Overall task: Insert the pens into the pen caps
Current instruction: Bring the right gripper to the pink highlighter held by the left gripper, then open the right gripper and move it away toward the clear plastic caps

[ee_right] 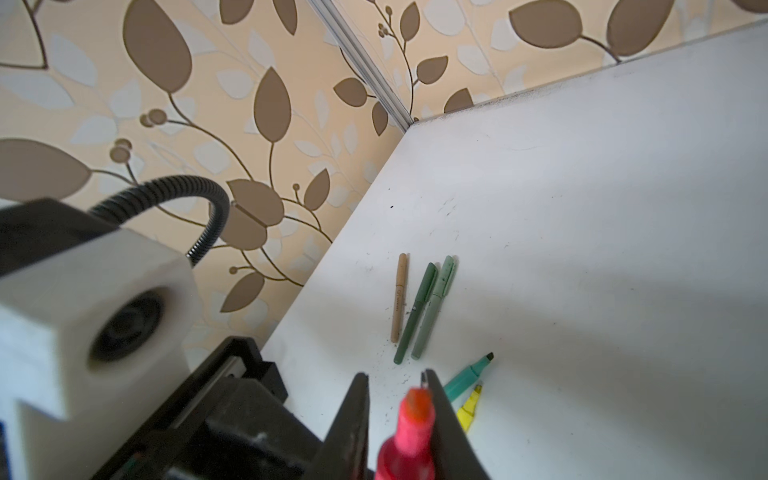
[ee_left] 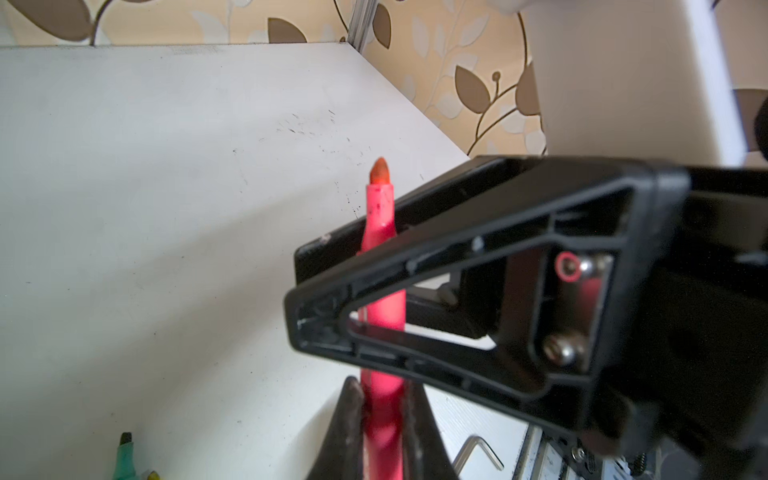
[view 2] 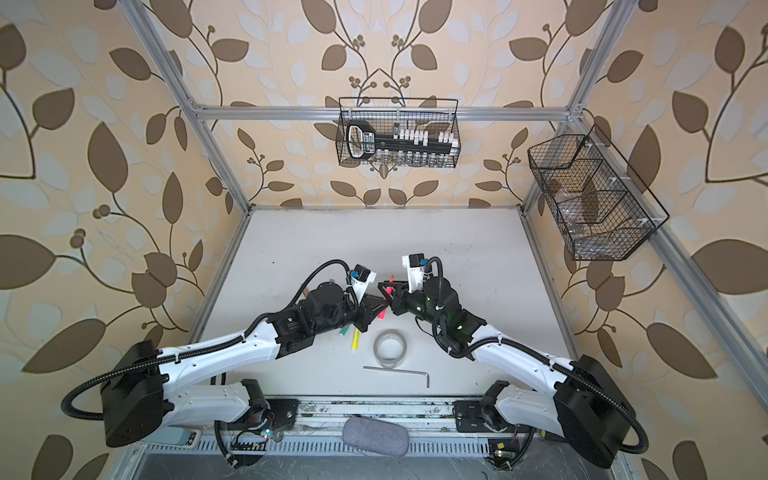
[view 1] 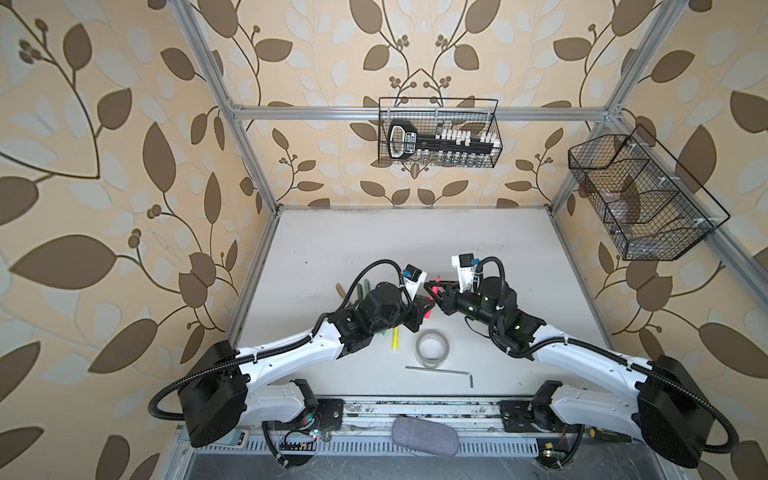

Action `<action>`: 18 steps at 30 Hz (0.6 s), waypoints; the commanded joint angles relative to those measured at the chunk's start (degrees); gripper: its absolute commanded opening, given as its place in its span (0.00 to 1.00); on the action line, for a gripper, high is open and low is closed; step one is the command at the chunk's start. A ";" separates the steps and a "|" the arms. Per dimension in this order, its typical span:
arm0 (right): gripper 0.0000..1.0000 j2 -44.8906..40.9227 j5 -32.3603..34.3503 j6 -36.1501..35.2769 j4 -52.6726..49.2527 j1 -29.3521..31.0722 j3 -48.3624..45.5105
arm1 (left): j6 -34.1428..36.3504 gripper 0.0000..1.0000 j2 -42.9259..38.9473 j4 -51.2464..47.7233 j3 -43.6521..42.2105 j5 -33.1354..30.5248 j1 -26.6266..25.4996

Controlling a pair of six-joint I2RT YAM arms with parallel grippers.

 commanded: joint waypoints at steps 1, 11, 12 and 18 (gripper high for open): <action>0.12 0.87 -2.32 1.09 1.41 0.84 1.81 | 1.54 0.00 -1.60 4.01 -0.17 -1.44 -0.45; 0.00 -0.10 -1.89 1.69 2.08 1.32 1.27 | 2.23 0.30 1.60 5.28 0.66 0.08 -0.63; 0.00 -0.18 -1.94 1.70 2.02 1.32 1.27 | 2.25 0.30 2.12 5.22 1.04 0.04 -0.63; 0.00 -0.80 -1.62 1.94 2.16 1.33 0.93 | 2.36 0.28 3.32 6.60 0.78 0.07 -0.63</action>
